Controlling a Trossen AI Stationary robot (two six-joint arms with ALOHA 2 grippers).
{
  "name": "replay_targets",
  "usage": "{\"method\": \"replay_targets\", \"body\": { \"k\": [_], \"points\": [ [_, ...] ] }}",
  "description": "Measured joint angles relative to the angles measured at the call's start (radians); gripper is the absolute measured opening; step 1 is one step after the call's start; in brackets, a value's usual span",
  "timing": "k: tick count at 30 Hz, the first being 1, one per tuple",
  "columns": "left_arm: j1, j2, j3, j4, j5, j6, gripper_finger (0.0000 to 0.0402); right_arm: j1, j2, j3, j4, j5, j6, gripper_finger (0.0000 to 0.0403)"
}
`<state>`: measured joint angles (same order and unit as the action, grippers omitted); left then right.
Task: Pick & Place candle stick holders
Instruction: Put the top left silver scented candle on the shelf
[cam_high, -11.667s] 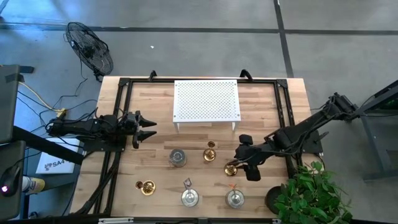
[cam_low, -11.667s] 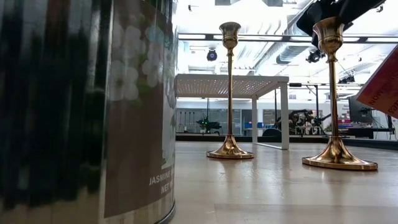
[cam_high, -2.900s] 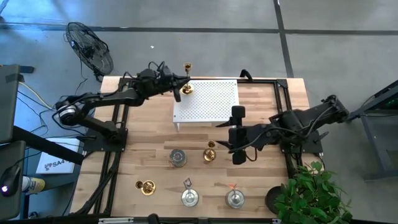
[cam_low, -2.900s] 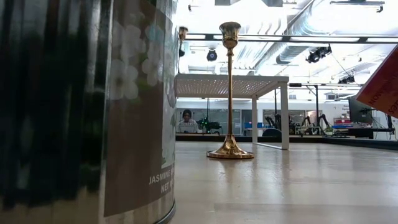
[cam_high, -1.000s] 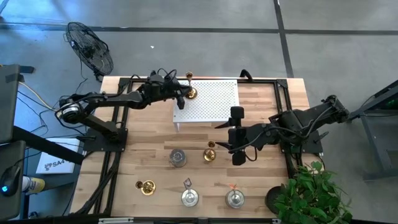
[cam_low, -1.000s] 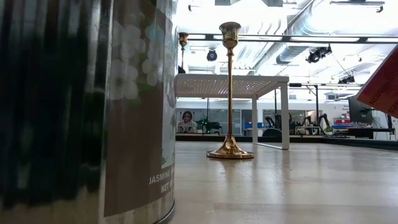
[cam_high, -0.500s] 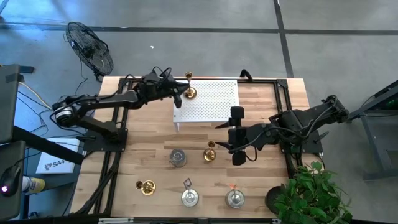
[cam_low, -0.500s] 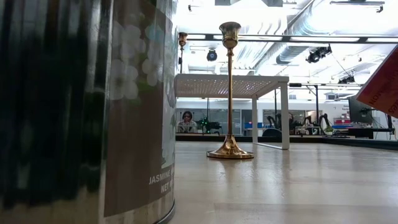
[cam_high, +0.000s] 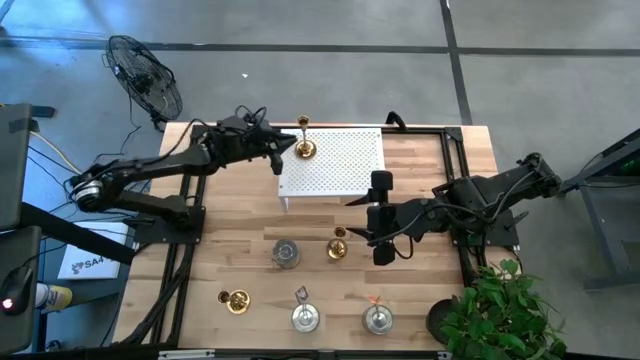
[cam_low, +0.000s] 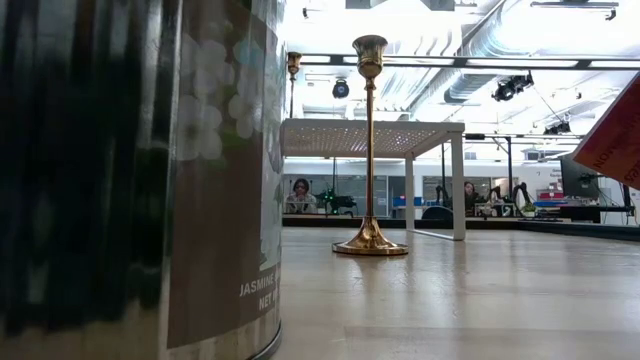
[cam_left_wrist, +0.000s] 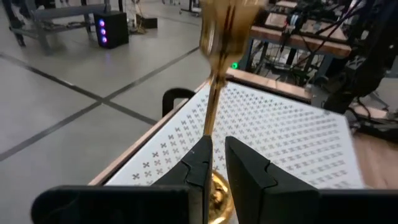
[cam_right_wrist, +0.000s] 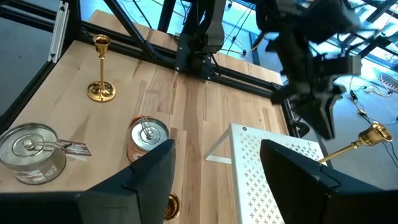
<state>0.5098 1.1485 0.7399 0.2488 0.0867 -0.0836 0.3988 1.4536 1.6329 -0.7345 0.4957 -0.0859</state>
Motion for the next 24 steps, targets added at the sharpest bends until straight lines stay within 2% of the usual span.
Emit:
{"method": "replay_targets", "body": {
  "k": [5, 11, 14, 17, 21, 24],
  "points": [
    [0.0, -0.134, 0.0, -0.099, 0.0, -0.014, 0.0078, 0.0, 0.0, 0.0, 0.0, 0.0, 0.0, 0.023],
    [0.0, -0.256, 0.002, -0.225, 0.042, -0.081, 0.018, 0.0, 0.0, 0.0, 0.0, -0.001, 0.0, 0.023],
    [0.0, -0.288, 0.002, -0.303, 0.127, -0.156, 0.023, 0.0, 0.0, 0.0, 0.0, -0.001, 0.0, 0.023],
    [-0.003, -0.305, 0.002, -0.362, 0.269, -0.238, 0.0266, 0.0, 0.0, 0.0, 0.0, -0.001, 0.001, 0.023],
    [-0.053, -0.309, 0.002, -0.373, 0.458, -0.322, 0.0292, 0.0, 0.0, 0.0, -0.001, -0.009, 0.0, 0.023],
    [-0.114, -0.315, 0.002, -0.372, 0.489, -0.379, 0.0296, 0.0, 0.0, 0.0, -0.002, -0.033, 0.001, 0.023]
  ]
}}
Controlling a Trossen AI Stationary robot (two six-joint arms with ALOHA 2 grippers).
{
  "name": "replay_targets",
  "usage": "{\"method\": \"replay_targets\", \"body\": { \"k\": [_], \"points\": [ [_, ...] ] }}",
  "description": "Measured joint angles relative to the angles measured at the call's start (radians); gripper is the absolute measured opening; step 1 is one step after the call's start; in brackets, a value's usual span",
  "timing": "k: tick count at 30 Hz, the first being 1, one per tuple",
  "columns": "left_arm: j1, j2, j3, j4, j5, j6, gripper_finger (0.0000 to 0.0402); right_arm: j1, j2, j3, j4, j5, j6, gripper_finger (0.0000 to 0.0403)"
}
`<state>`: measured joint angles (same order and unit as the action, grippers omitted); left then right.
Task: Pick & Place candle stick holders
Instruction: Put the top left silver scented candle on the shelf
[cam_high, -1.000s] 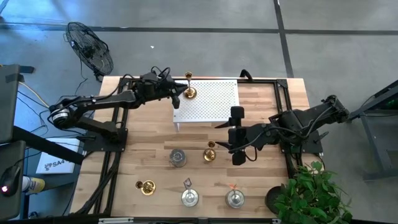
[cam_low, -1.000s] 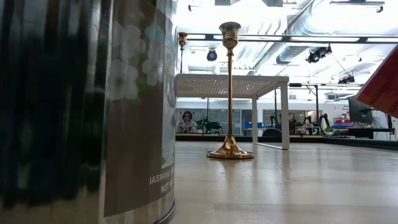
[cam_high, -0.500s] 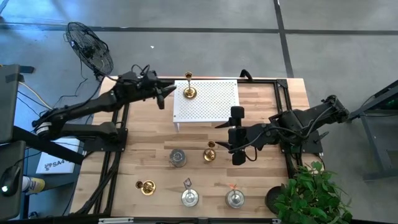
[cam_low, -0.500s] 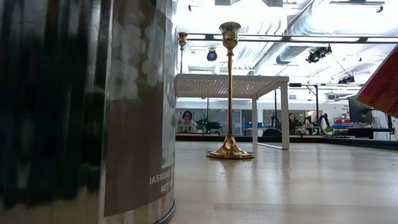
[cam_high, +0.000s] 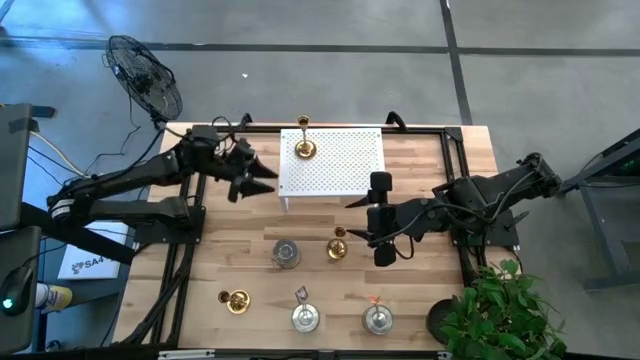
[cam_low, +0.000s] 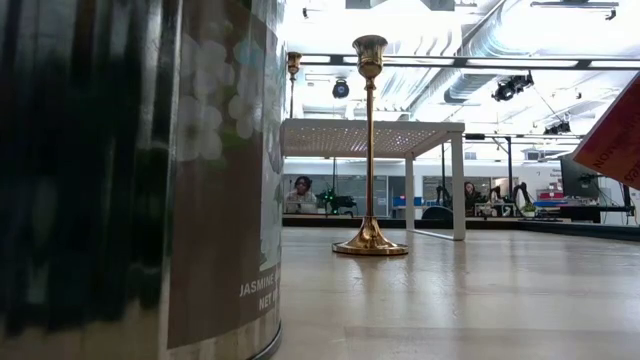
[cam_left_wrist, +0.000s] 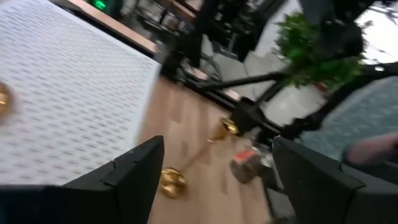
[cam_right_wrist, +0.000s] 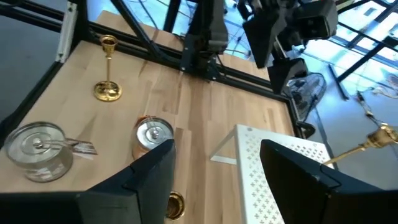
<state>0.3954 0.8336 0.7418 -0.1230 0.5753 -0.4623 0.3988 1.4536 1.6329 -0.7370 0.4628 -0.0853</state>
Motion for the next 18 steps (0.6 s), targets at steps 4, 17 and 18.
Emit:
{"method": "replay_targets", "body": {
  "k": [4, 17, 18],
  "points": [
    [-0.094, -0.001, 0.0, -0.001, -0.01, -0.04, 0.0296, 0.0, 0.0, 0.0, -0.01, -0.01, 0.0, 0.023],
    [-0.469, -0.001, 0.0, -0.149, -0.441, -0.103, 0.0295, 0.0, 0.0, 0.0, -0.063, -0.044, 0.056, 0.023],
    [-0.498, -0.001, 0.0, -0.17, -0.494, -0.116, 0.0295, 0.0, 0.0, 0.0, -0.064, -0.049, 0.056, 0.023]
  ]
}}
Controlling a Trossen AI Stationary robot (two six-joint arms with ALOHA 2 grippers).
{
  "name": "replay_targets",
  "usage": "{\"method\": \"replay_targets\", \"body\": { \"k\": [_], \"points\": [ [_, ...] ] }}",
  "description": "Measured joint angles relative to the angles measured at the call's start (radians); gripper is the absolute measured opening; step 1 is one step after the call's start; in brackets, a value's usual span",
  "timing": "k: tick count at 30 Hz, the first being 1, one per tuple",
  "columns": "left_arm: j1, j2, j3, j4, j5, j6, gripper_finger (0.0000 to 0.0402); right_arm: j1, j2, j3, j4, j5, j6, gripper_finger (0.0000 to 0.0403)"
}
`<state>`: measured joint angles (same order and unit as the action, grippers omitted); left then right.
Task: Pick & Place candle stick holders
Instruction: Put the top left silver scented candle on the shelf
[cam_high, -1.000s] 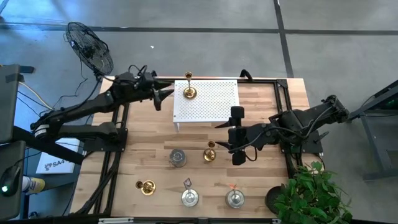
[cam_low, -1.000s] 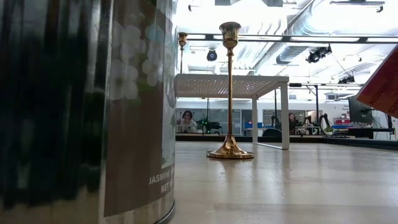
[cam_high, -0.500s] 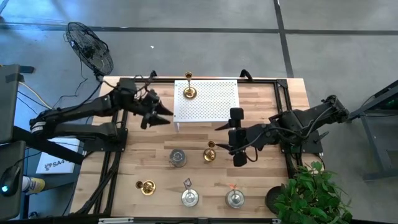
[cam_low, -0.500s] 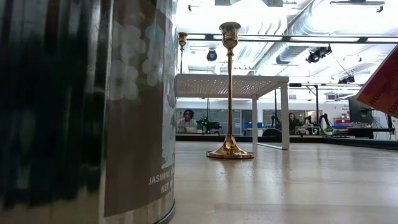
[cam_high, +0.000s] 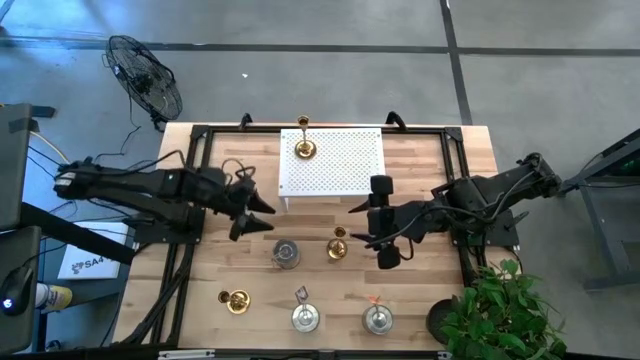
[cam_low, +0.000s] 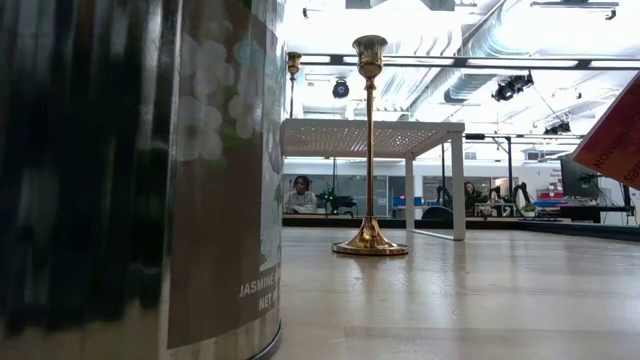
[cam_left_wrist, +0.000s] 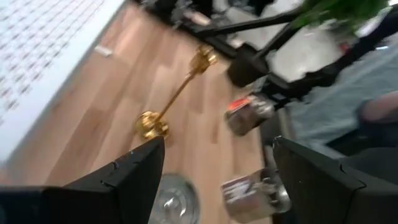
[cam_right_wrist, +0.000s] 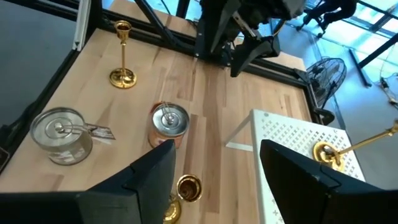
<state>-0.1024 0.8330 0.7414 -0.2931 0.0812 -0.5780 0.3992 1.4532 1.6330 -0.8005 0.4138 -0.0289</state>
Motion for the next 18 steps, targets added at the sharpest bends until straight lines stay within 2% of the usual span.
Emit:
{"method": "replay_targets", "body": {
  "k": [4, 11, 18],
  "points": [
    [-0.105, 0.0, 0.0, -0.098, -0.174, -0.07, 0.0295, 0.0, 0.0, 0.0, -0.004, -0.003, 0.004, 0.023],
    [-0.243, 0.056, 0.0, -0.216, -0.388, -0.222, 0.0295, 0.0, 0.0, 0.0, -0.006, -0.03, 0.007, 0.023],
    [-0.292, 0.187, 0.0, -0.22, -0.401, -0.239, 0.0295, 0.001, 0.0, 0.0, -0.007, -0.045, 0.009, 0.023]
  ]
}}
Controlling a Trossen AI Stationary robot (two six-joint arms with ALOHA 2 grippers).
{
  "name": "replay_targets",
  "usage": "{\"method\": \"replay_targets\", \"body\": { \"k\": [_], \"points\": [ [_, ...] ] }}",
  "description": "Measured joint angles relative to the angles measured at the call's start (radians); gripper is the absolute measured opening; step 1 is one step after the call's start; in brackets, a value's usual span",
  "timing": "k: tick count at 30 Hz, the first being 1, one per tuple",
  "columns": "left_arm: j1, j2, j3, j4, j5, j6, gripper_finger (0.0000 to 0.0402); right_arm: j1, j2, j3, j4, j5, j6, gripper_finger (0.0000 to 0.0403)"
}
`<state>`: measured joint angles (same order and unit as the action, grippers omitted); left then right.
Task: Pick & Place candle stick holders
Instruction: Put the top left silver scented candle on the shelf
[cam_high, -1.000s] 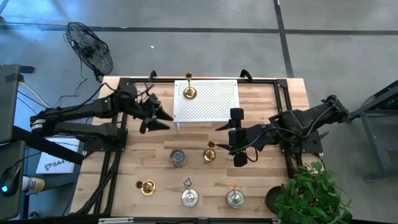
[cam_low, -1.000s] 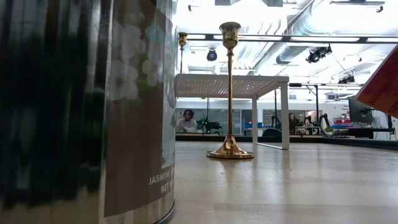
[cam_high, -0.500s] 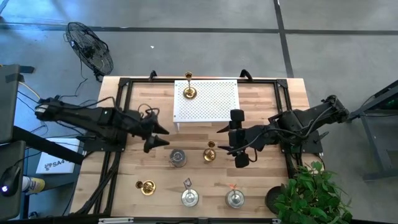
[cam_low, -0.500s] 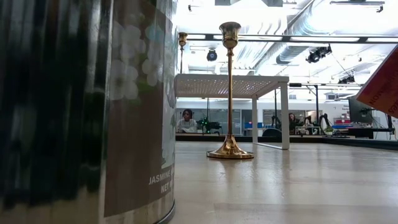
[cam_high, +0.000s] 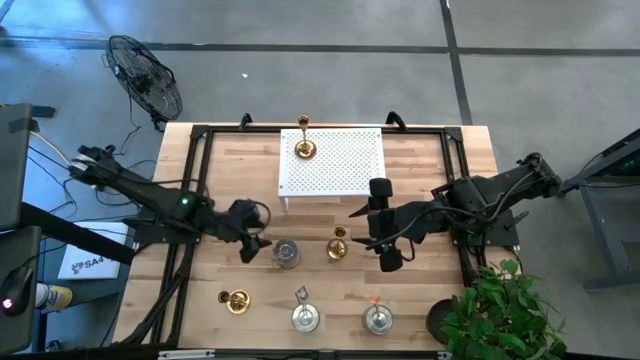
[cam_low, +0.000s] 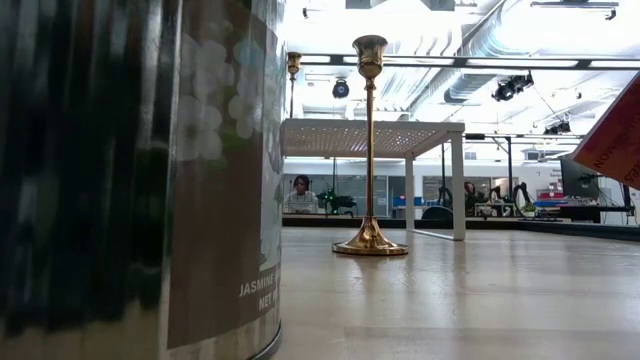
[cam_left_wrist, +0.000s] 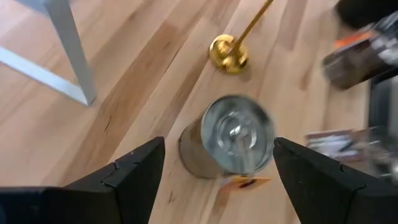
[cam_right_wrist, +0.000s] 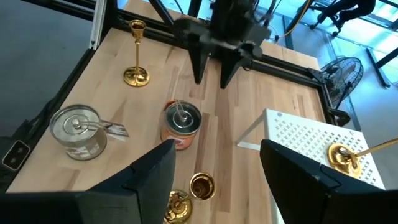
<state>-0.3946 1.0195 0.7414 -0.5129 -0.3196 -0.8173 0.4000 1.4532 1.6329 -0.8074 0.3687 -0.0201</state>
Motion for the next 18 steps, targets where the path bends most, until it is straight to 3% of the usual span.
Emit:
{"method": "replay_targets", "body": {
  "k": [18],
  "points": [
    [0.002, 0.166, 0.0, 0.031, 0.052, -0.213, 0.0295, 0.0, 0.0, 0.0, -0.005, -0.002, 0.015, 0.023]
  ]
}}
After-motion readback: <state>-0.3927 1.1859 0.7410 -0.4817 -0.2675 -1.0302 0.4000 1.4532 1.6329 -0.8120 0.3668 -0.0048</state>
